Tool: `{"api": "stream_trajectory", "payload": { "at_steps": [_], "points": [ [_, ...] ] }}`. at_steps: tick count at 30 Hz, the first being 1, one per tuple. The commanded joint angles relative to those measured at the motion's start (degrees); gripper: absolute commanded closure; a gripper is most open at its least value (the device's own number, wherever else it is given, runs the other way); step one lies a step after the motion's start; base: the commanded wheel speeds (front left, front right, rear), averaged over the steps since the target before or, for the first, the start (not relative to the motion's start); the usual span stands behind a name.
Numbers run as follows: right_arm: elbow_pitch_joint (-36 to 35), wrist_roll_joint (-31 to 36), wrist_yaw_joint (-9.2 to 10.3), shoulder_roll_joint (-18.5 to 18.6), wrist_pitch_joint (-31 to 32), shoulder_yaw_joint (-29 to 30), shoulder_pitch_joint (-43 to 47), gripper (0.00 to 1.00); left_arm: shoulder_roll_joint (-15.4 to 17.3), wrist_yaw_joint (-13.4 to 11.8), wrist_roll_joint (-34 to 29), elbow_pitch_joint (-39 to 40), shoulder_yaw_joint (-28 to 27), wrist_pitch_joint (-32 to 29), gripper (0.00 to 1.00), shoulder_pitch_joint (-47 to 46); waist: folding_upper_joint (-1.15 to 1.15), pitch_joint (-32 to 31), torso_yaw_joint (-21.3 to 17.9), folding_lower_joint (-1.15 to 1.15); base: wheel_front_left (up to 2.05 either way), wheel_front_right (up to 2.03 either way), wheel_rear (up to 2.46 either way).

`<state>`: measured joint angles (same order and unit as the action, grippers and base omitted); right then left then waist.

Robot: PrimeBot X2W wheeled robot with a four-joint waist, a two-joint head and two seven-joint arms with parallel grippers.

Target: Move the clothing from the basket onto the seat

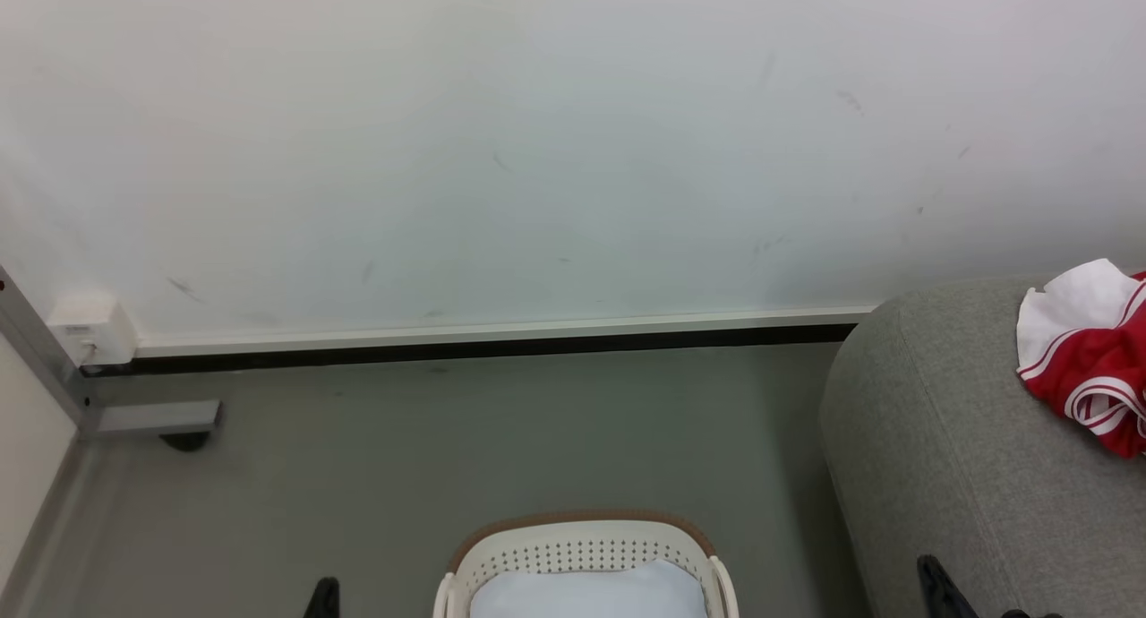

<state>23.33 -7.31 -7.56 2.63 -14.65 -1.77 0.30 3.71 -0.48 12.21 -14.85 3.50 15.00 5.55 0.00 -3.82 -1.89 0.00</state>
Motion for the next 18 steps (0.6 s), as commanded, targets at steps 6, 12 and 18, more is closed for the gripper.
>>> {"api": "stream_trajectory", "payload": {
  "at_steps": [6, 12, 18],
  "points": [
    [-1.01, -7.79, 0.01, 0.11, 2.14, 1.14, -1.45, 1.00, 0.01, 0.75, 7.32, 0.20, -1.41, -2.30, 1.00, -1.74, 0.00, 0.19, 0.09, 0.00, 0.00, 0.00, 0.00],
    [-1.95, -14.41, 0.01, 0.13, 3.59, 1.58, -1.76, 1.00, -0.06, 1.37, 13.56, 0.46, -2.00, -3.79, 1.00, -2.50, 0.00, 0.39, 0.18, 0.00, 0.00, 0.00, 0.00],
    [-2.87, -21.54, 0.02, 0.16, 5.26, 2.17, -2.24, 1.00, -0.12, 2.04, 20.29, 0.62, -2.73, -5.50, 1.00, -3.39, 0.00, 0.61, 0.29, 0.00, 0.00, 0.00, 0.00]
  ]
}}
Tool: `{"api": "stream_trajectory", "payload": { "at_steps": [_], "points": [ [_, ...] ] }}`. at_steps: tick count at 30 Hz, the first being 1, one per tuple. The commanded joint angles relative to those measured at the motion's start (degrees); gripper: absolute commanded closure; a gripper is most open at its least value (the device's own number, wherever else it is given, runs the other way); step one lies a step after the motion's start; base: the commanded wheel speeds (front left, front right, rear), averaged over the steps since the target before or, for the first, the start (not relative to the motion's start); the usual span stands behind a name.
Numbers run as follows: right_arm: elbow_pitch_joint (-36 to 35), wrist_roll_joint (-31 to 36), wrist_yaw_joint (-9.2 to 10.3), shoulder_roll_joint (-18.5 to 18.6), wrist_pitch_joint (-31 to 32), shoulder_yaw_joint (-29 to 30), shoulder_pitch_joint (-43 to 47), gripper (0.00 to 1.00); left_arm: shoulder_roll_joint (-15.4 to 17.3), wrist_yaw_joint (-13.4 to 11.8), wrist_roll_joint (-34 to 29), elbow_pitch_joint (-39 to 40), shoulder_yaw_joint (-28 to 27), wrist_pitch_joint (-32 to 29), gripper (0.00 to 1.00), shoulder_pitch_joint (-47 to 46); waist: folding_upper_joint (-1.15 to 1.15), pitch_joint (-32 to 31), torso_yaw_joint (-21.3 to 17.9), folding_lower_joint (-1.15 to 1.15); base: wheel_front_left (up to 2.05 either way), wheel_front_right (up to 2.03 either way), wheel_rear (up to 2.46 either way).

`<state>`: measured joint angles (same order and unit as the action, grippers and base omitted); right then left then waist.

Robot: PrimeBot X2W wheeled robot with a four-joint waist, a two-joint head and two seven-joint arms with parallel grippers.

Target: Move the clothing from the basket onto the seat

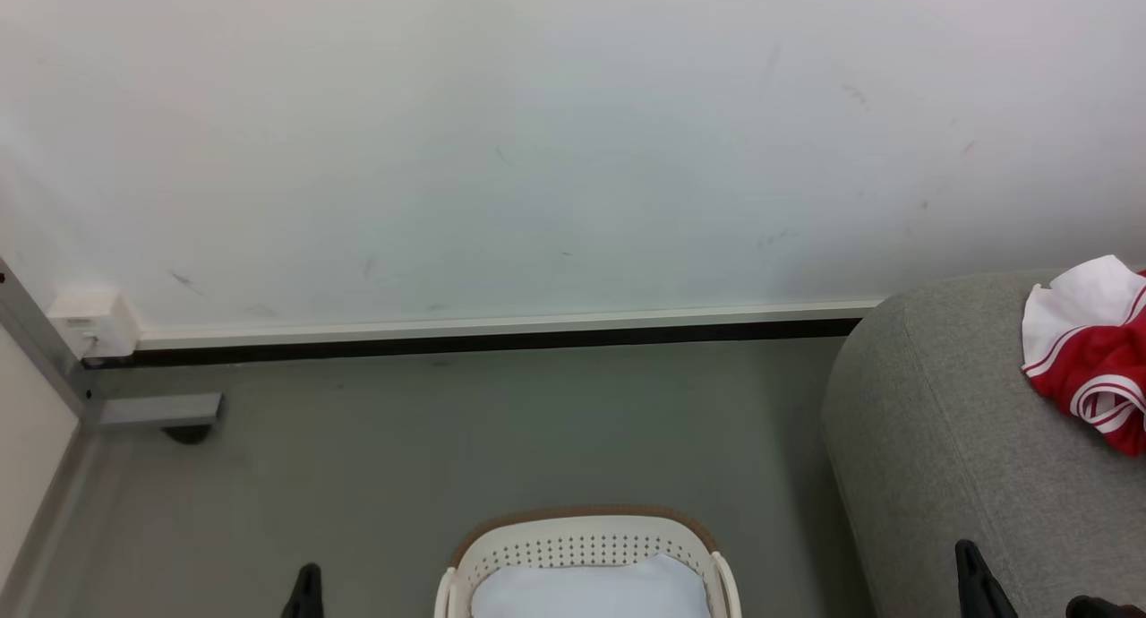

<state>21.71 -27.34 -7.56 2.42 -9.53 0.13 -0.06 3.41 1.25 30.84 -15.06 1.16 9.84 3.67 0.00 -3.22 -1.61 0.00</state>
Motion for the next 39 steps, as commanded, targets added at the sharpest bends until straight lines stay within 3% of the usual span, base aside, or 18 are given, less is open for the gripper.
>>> {"api": "stream_trajectory", "payload": {
  "at_steps": [1, 39],
  "points": [
    [-1.36, -2.47, 0.02, 0.37, 0.38, 0.36, -1.95, 1.00, 0.16, 0.42, 2.59, 0.84, -0.49, -0.56, 1.00, -1.65, 0.00, 0.04, 0.02, 0.00, 0.00, 0.00, 0.00],
    [-4.53, -31.89, 0.06, 0.52, 7.77, 3.25, -4.11, 1.00, -0.11, 3.24, 30.39, 1.03, -3.93, -7.99, 1.00, -5.70, 0.00, 1.23, 0.58, 0.00, 0.00, 0.00, 0.00]
  ]
}}
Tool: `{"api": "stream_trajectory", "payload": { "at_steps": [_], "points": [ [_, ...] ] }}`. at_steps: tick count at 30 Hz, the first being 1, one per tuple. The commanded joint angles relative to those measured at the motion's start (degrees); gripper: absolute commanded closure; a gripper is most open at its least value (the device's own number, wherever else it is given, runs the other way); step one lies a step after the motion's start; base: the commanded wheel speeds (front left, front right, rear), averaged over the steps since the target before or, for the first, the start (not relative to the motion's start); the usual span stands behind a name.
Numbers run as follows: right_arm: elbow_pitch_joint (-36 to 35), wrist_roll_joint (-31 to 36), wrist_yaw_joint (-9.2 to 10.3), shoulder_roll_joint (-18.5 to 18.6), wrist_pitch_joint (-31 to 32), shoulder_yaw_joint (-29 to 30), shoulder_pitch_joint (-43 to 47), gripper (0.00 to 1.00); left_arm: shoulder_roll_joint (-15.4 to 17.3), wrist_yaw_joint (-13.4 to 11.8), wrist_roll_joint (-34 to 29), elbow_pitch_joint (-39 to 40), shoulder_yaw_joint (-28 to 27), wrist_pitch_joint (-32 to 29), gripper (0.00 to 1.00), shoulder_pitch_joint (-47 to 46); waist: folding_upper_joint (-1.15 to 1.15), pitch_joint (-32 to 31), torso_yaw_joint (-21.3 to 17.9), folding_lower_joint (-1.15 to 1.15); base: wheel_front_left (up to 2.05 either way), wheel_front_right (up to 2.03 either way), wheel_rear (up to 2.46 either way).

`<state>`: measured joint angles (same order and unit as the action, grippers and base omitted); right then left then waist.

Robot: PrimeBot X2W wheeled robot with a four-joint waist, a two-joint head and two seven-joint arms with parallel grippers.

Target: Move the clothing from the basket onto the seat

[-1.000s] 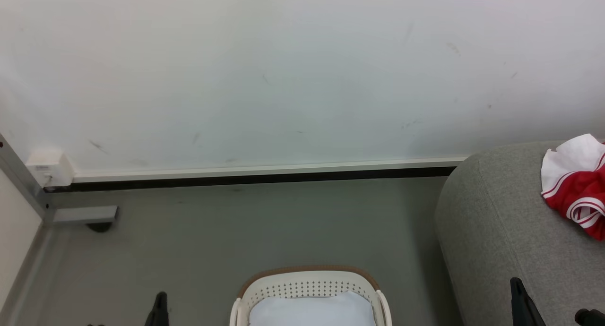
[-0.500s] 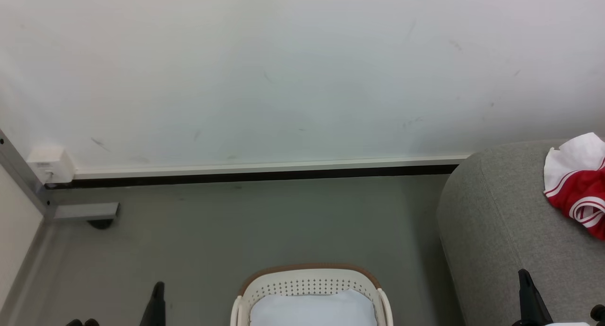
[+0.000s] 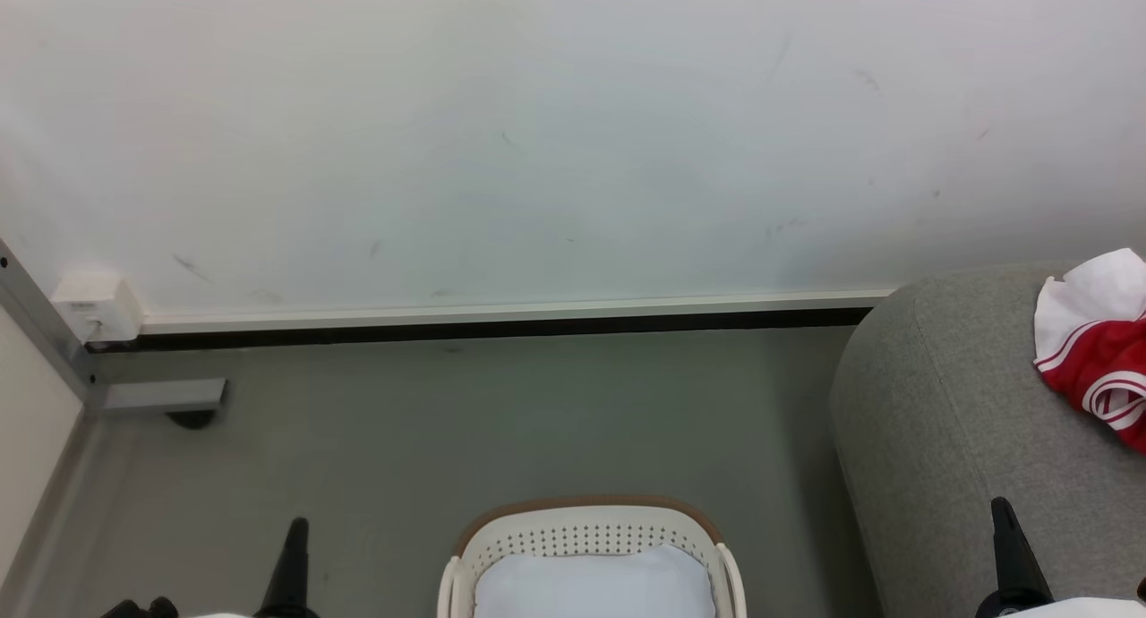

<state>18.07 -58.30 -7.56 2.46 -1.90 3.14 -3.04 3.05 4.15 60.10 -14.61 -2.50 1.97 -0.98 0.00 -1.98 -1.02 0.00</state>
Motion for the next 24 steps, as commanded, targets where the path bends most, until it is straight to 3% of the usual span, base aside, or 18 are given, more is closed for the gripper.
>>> {"api": "stream_trajectory", "payload": {
  "at_steps": [1, 24],
  "points": [
    [-0.95, -1.63, 0.06, 0.49, 0.30, 0.30, -1.18, 1.00, 0.25, 0.38, 1.71, 0.59, -0.34, -0.32, 1.00, -1.17, 0.00, 0.02, 0.01, 0.00, 0.00, 0.00, 0.00],
    [-2.33, -15.09, 0.08, 0.56, 3.73, 1.67, -2.12, 1.00, 0.12, 1.66, 14.36, 0.63, -1.97, -3.79, 1.00, -3.00, 0.00, 0.76, 0.36, 0.00, 0.00, 0.00, 0.00]
  ]
}}
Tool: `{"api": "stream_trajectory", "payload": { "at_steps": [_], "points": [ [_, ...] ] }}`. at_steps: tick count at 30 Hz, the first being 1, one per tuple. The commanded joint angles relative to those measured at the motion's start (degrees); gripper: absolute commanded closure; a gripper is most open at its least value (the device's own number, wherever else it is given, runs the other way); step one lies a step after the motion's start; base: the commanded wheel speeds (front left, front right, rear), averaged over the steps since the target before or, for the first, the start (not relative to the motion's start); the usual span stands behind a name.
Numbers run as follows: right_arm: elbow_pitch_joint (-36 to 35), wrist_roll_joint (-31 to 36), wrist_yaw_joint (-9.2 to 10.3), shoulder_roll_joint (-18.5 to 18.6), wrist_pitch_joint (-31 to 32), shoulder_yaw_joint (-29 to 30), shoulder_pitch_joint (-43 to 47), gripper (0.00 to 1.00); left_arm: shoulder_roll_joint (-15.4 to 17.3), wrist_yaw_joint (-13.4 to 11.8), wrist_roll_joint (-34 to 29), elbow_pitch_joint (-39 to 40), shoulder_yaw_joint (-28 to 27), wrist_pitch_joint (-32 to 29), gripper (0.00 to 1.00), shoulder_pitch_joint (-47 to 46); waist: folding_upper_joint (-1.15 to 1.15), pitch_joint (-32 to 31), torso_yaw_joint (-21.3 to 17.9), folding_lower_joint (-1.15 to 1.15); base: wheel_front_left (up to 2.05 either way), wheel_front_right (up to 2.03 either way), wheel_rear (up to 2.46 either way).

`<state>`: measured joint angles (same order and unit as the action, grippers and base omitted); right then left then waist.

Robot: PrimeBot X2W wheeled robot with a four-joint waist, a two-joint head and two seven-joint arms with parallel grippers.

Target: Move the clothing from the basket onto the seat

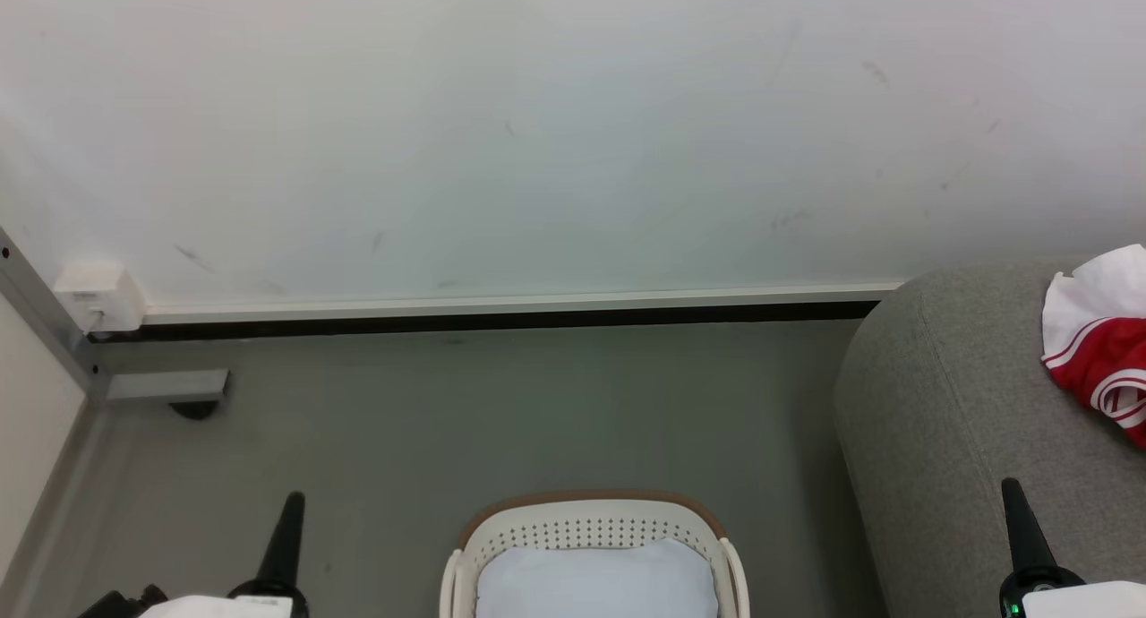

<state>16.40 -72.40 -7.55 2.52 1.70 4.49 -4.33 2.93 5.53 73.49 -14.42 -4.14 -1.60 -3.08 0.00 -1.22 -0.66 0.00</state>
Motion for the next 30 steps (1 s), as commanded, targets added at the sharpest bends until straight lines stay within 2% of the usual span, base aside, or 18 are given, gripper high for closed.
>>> {"api": "stream_trajectory", "payload": {
  "at_steps": [1, 30],
  "points": [
    [-0.71, -1.58, 0.07, 0.49, 0.27, 0.37, -0.86, 1.00, 0.24, 0.35, 1.55, 0.43, -0.38, -0.32, 1.00, -0.97, 0.00, 0.03, 0.02, 0.00, 0.00, 0.00, 0.00],
    [-2.07, -15.12, 0.10, 0.54, 3.71, 1.67, -1.78, 1.00, 0.07, 1.68, 14.19, 0.46, -2.01, -3.83, 1.00, -2.80, 0.00, 0.96, 0.46, 0.00, 0.00, 0.00, 0.00]
  ]
}}
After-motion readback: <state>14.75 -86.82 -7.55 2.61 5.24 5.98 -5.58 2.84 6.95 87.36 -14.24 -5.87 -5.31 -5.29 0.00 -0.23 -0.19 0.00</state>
